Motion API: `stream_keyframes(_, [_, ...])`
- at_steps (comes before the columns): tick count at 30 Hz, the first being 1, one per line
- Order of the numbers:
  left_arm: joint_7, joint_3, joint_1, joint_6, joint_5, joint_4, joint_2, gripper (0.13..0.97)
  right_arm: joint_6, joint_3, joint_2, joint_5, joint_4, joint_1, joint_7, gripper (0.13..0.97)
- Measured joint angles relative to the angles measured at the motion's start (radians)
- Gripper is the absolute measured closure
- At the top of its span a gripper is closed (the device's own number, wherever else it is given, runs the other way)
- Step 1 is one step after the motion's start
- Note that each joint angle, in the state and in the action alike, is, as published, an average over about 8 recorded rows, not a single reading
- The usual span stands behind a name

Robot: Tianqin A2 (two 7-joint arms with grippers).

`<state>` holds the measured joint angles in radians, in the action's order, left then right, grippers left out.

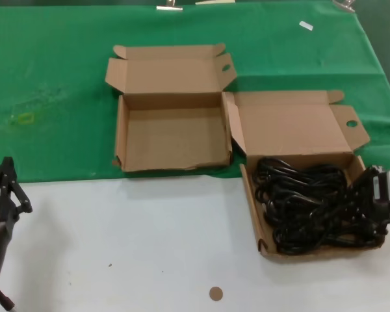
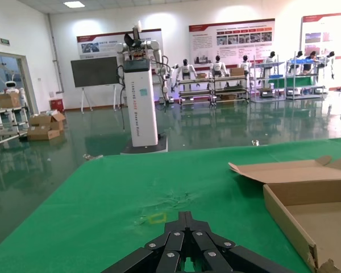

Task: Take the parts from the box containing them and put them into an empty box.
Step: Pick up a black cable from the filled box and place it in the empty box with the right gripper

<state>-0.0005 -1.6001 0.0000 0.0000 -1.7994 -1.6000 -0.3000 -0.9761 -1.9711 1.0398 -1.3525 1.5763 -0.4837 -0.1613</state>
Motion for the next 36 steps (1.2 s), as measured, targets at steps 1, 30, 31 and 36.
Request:
stream_keyframes(1, [0.0,0.0,0.0,0.0,0.0,0.0,0.0,0.953,-0.002,0.006,0.003,-0.002,0.006,0.001,-0.002,0.921])
stream_keyframes(30, [0.0,0.0,0.0,0.0,0.0,0.0,0.0,0.953,-0.087,0.004,-0.155,0.043,0.026,-0.229,-0.05,0.931])
stream_keyframes(31, [0.0,0.0,0.0,0.0,0.0,0.0,0.0,0.953,-0.088,-0.003,-0.175,0.05,0.017,-0.245,-0.053,0.931])
stream_keyframes(36, [0.0,0.0,0.0,0.0,0.0,0.0,0.0,0.953,-0.081,-0.043,-0.278,0.092,-0.044,-0.325,-0.063,0.931])
